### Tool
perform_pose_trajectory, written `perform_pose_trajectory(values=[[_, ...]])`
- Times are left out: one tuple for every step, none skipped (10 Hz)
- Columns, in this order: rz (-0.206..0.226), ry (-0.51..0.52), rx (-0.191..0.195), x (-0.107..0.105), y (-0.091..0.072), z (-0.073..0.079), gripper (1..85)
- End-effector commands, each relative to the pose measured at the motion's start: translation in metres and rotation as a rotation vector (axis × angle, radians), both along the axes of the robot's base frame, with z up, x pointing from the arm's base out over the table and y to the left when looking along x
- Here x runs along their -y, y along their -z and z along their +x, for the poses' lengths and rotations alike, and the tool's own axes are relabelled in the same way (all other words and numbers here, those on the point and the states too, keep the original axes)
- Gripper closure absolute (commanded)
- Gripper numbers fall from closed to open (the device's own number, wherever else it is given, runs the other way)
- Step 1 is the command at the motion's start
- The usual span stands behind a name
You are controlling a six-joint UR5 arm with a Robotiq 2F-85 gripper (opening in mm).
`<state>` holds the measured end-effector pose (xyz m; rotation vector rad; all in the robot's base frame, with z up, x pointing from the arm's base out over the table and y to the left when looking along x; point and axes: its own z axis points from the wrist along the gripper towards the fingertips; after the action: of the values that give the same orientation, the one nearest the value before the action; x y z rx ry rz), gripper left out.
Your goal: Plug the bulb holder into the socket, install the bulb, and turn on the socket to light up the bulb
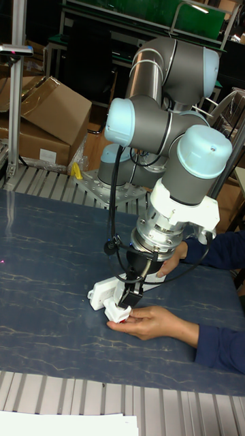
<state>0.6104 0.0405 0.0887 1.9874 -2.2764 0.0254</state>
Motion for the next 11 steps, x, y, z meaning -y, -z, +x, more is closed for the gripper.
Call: perform_pose_trajectory(values=[[-0.007,0.038,-0.014,0.0027,-0.0008,-0.0032,84.0],[-0.014,0.057,-0.019,0.0038,-0.0011,-0.0052,84.0],[-0.026,0.077,-0.025,0.0059,-0.0015,-0.007,84.0],[-0.04,0.092,-0.032,0.0088,-0.0021,-0.0093,84.0],[-0.05,0.102,-0.035,0.0106,-0.0023,-0.0102,84.0],[-0.059,0.11,-0.038,0.011,-0.0028,-0.0109,84.0],[-0.064,0.115,-0.037,0.0098,-0.0032,-0.01,84.0],[-0.067,0.118,-0.037,0.0085,-0.0028,-0.0094,84.0],[-0.072,0.122,-0.036,0.0079,-0.0014,-0.0095,84.0],[-0.076,0.124,-0.036,0.008,-0.0011,-0.0095,84.0],[-0.077,0.124,-0.036,0.0084,-0.0012,-0.0096,84.0]])
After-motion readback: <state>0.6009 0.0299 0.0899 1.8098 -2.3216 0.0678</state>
